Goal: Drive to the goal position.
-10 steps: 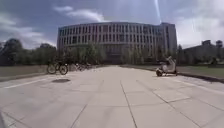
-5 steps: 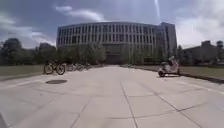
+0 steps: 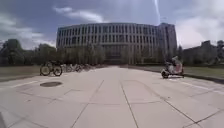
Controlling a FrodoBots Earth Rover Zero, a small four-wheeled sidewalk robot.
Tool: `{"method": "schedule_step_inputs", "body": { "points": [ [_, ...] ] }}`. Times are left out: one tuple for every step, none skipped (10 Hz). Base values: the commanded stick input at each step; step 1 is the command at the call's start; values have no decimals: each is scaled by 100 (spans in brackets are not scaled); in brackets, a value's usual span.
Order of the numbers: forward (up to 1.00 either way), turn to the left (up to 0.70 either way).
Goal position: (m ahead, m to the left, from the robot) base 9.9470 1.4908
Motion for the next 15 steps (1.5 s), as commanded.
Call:
{"method": "schedule_step_inputs", "body": {
  "points": [
    [70, 0],
    [70, 0],
    [70, 0],
    [70, 0],
    [70, 0],
    [70, 0],
    [70, 0],
    [70, 0],
    [70, 0],
    [70, 0],
    [70, 0],
    [70, 0],
    [70, 0],
    [70, 0],
    [70, 0]
  ]
}}
